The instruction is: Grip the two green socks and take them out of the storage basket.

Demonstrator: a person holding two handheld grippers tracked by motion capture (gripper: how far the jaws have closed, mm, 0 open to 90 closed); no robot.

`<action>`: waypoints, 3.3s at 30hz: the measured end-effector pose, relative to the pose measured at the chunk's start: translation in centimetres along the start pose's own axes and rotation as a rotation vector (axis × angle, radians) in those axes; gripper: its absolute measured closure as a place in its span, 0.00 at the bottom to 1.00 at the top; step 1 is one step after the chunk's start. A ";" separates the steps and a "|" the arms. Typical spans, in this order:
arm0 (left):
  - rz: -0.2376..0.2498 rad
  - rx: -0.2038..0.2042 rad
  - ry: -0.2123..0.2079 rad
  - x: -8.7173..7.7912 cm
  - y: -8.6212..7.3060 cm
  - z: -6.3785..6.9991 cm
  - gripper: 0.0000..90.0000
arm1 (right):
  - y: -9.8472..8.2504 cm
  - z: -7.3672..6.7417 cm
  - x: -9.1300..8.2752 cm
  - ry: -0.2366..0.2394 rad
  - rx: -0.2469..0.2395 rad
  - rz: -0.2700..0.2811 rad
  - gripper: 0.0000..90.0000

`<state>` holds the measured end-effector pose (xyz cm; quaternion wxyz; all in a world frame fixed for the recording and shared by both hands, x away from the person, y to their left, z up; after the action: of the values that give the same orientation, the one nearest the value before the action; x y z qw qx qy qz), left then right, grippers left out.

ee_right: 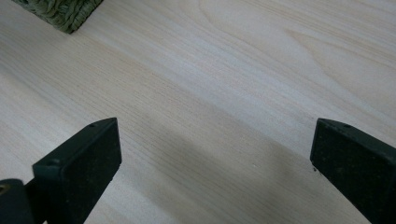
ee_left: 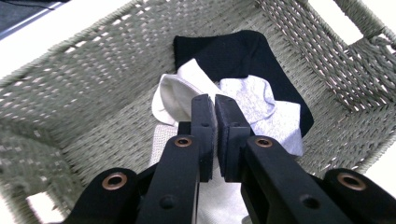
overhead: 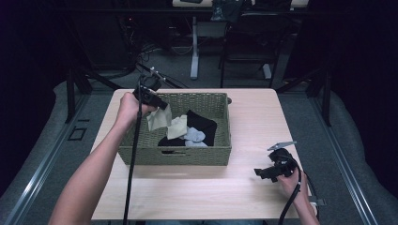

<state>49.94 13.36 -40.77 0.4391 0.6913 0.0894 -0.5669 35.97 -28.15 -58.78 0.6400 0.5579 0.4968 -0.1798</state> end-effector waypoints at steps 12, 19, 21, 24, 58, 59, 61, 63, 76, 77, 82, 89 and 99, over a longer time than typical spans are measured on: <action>0.052 -0.028 0.028 -3.6 -0.2 -1.4 0.97 | 0.0 0.0 0.0 -0.001 0.002 -0.002 0.01; 0.086 -0.066 0.066 -6.2 -1.2 -3.1 0.97 | 0.0 0.0 0.1 -0.003 0.002 -0.006 0.01; 0.094 -0.078 0.078 -6.7 -1.5 -3.6 0.97 | 0.0 0.0 0.1 0.003 0.011 0.002 0.01; 0.114 -0.107 0.096 -7.5 -2.1 -4.4 0.97 | 0.0 0.0 0.1 0.002 0.011 0.002 0.01; 0.024 -0.352 0.303 -6.9 -13.3 -12.9 0.97 | 0.0 -0.2 0.3 0.011 0.016 0.006 0.01; 0.024 -0.352 0.303 -6.9 -13.3 -12.9 0.96 | 0.0 -0.2 0.3 0.011 0.016 0.006 0.01; 0.016 -0.363 0.296 -6.1 -14.1 -13.0 0.96 | 0.0 -0.2 0.2 0.012 0.016 0.008 0.01; 0.002 -0.374 0.280 -4.6 -15.3 -13.1 0.96 | 0.0 -0.2 0.3 0.013 0.018 0.007 0.01; -0.054 -0.424 0.191 1.7 -18.9 -12.5 0.96 | 0.0 -0.2 0.3 0.013 0.016 0.005 0.01; -0.063 -0.430 0.182 2.1 -19.2 -12.5 0.96 | 0.0 -0.2 0.3 0.014 0.016 0.004 0.01; -0.089 -0.459 0.144 3.9 -20.3 -12.4 0.92 | 0.0 -0.2 0.3 0.015 0.016 0.005 0.01; -0.097 -0.486 0.124 4.0 -21.2 -12.1 0.62 | 0.0 -0.2 0.3 0.015 0.016 0.005 0.01; -0.020 -0.448 0.181 -1.5 -18.1 -11.3 0.21 | 0.0 -0.3 0.3 0.016 0.018 0.010 0.01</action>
<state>46.14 32.74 -48.93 0.5660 0.6239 0.2585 -0.4728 36.01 -27.74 -59.02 0.6320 0.5673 0.4975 -0.1768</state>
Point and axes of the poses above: each handheld gripper's, and its own axes: x roughly forward along the jaws, y roughly out of its top, z roughly to its right, the point moved 4 cm from there along x, roughly forward along the jaws, and after that the axes turned 5 degrees about x, right-handed, at the moved point
